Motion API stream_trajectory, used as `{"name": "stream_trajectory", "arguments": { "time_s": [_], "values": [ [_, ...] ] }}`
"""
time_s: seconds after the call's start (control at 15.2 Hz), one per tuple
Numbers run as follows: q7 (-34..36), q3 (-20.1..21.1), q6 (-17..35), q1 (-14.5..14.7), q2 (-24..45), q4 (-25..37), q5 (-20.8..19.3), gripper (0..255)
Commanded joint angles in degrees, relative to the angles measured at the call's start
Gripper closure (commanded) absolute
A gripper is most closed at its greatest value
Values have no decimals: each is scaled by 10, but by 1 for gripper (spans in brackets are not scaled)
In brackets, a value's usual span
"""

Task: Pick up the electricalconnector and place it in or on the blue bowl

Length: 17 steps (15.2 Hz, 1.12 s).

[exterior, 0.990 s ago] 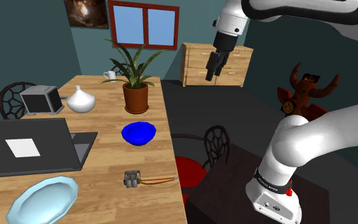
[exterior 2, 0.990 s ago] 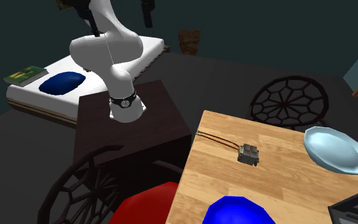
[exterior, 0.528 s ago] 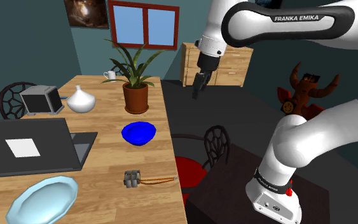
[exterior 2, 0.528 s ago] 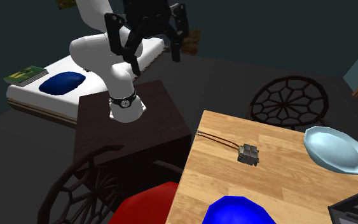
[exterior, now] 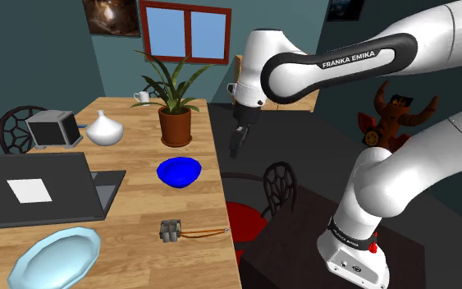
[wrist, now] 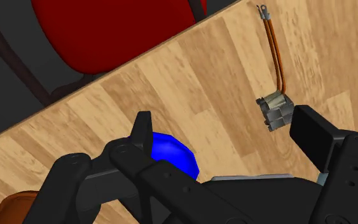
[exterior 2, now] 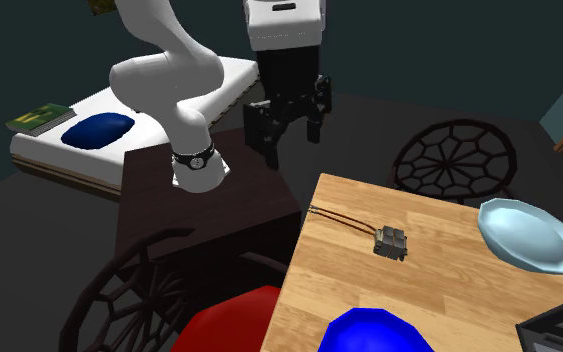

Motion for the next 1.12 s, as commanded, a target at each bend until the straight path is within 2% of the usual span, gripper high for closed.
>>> {"name": "stream_trajectory", "arguments": {
  "time_s": [0.0, 0.59, 0.86, 1.06],
  "values": [
    [-6, 11, 35, 8, 30, -5, 2, 0],
    [-13, 72, 189, 38, 184, -16, -4, 0],
    [-2, 99, 253, 45, 265, -6, -31, 0],
    [17, 116, 297, 50, 329, 7, -68, 0]
  ]
}}
